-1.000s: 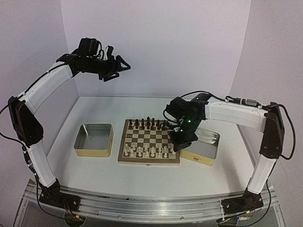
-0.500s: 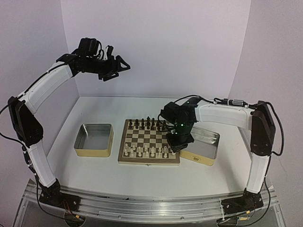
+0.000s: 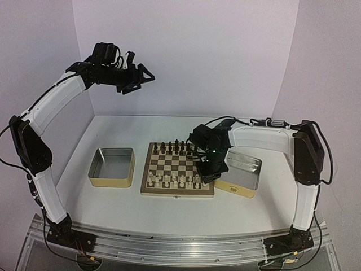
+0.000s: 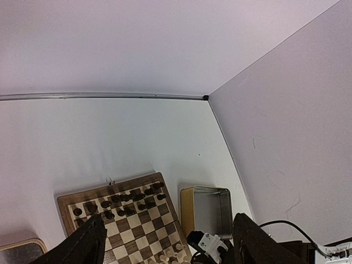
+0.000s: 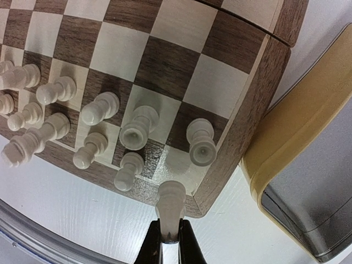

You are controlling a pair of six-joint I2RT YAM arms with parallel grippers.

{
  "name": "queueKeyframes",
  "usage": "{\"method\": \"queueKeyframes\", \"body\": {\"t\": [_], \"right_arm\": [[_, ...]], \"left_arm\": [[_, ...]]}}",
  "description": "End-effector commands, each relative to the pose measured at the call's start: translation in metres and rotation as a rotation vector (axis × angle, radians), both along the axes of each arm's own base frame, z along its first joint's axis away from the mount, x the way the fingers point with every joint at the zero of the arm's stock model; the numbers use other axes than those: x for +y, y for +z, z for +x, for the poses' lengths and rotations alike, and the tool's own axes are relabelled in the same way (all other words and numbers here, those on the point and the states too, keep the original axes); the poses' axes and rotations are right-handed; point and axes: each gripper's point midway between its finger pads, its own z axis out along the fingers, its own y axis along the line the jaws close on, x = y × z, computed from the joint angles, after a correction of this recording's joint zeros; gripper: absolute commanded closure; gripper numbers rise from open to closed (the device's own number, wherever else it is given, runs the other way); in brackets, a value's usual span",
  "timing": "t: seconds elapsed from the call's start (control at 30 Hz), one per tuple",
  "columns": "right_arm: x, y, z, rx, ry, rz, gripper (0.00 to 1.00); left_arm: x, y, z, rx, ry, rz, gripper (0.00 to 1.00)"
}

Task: Set up the chess pieces on the board
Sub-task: Place the chess piece on the chessboard.

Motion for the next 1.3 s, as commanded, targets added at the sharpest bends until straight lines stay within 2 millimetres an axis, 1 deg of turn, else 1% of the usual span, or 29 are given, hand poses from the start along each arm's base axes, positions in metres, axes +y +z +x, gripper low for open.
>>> {"method": "queueKeyframes", "body": {"t": [0.0, 0.53, 0.77, 0.97, 1.0, 1.13, 1.27], "right_arm": [[0.003, -0.008, -0.002, 0.019, -0.008, 0.002, 1.0], [-0.001, -0.02, -0.005, 0.036, -0.007, -0.022, 1.0], [-0.005, -0.022, -0.004, 0.029, -0.006, -0.037, 1.0], [-0.003, -0.022, -0.004, 0.032, -0.002, -0.035, 1.0], [-0.003, -0.022, -0.004, 0.029, -0.002, -0.035, 0.98], [-0.003, -0.02, -0.002, 0.021, -0.005, -0.033, 0.86], [-0.002, -0.017, -0.001, 0.015, -0.007, -0.028, 0.77]], "left_arm": [[0.0, 0.015, 0.002, -0.047, -0.001, 0.003, 0.22], [0.002, 0.014, 0.002, -0.05, 0.007, 0.014, 0.22], [0.002, 0.013, 0.002, -0.05, 0.007, 0.014, 0.22], [0.001, 0.013, 0.003, -0.048, 0.005, 0.012, 0.22], [0.001, 0.013, 0.003, -0.049, 0.006, 0.013, 0.22], [0.001, 0.012, 0.003, -0.049, 0.004, 0.013, 0.22], [0.001, 0.013, 0.003, -0.05, 0.003, 0.012, 0.22]]}}
